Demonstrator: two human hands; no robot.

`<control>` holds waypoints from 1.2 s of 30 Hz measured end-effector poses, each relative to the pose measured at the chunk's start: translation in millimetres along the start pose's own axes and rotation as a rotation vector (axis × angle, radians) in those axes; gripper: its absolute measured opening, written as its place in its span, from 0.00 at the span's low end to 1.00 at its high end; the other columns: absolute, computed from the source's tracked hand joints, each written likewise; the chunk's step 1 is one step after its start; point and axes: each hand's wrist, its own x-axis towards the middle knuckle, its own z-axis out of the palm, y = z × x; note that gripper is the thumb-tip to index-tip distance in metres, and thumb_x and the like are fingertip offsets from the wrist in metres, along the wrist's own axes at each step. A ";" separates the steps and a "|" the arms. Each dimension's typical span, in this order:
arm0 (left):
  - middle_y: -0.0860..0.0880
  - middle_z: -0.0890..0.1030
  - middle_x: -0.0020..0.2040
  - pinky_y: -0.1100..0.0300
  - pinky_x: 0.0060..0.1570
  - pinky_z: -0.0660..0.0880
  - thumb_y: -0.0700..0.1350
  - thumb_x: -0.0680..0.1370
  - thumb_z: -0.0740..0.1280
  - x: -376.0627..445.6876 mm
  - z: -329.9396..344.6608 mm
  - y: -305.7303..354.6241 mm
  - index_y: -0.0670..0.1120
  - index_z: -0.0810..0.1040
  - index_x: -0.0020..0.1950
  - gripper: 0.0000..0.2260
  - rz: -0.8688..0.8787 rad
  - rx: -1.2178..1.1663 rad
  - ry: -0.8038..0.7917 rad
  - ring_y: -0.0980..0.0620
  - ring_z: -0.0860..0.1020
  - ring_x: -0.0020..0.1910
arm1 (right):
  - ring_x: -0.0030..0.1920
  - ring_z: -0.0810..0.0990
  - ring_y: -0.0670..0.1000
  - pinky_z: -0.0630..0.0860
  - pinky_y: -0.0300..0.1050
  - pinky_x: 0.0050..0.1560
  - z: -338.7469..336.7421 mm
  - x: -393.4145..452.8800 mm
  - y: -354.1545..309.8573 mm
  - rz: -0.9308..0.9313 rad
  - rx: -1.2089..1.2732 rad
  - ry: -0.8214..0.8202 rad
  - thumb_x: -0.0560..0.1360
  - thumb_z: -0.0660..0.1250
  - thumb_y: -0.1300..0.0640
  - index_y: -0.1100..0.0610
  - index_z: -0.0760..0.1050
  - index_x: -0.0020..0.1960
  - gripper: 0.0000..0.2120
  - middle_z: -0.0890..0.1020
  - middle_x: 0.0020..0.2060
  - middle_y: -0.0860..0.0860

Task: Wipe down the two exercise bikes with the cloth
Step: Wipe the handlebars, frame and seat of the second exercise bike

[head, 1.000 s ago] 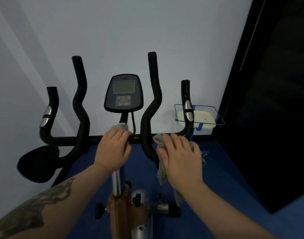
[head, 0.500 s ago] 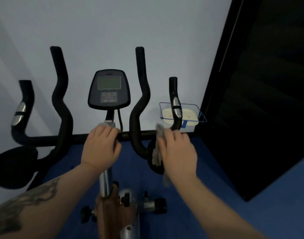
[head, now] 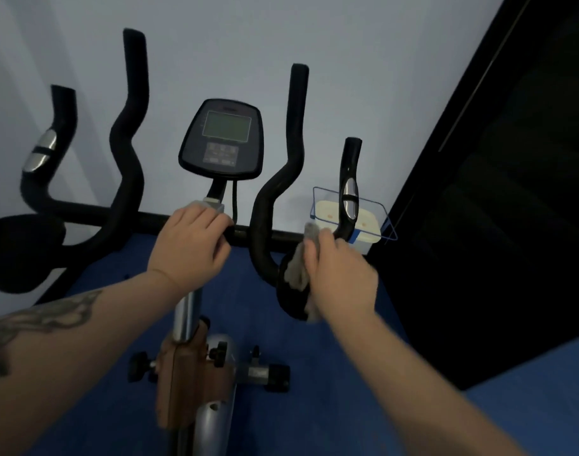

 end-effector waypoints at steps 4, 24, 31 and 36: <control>0.45 0.78 0.45 0.52 0.51 0.67 0.44 0.73 0.59 0.4 -2.5 2.1 0.43 0.78 0.51 0.12 -0.007 0.002 -0.025 0.42 0.74 0.50 | 0.42 0.77 0.55 0.62 0.44 0.30 0.7 14.2 5.3 0.125 0.094 -0.112 0.82 0.49 0.45 0.54 0.73 0.50 0.18 0.73 0.35 0.49; 0.46 0.79 0.43 0.53 0.49 0.66 0.43 0.74 0.60 -0.6 -2.8 1.3 0.43 0.79 0.50 0.11 0.002 0.005 0.014 0.44 0.74 0.48 | 0.48 0.74 0.54 0.65 0.46 0.42 4.0 3.1 -0.5 0.032 0.073 0.026 0.82 0.55 0.47 0.55 0.76 0.53 0.15 0.76 0.48 0.52; 0.46 0.79 0.44 0.52 0.49 0.68 0.44 0.73 0.58 -0.1 -6.1 2.7 0.43 0.79 0.51 0.13 -0.011 0.047 -0.069 0.43 0.75 0.48 | 0.66 0.75 0.51 0.63 0.59 0.72 12.8 -46.8 -17.7 -0.020 0.301 0.279 0.78 0.67 0.59 0.55 0.79 0.63 0.14 0.80 0.62 0.51; 0.45 0.79 0.47 0.51 0.50 0.68 0.45 0.73 0.57 1.6 -11.0 5.7 0.43 0.78 0.51 0.13 -0.019 0.085 -0.151 0.42 0.75 0.51 | 0.62 0.77 0.44 0.77 0.51 0.60 8.3 -46.7 -51.6 0.090 0.600 0.295 0.80 0.64 0.53 0.52 0.80 0.61 0.12 0.80 0.61 0.45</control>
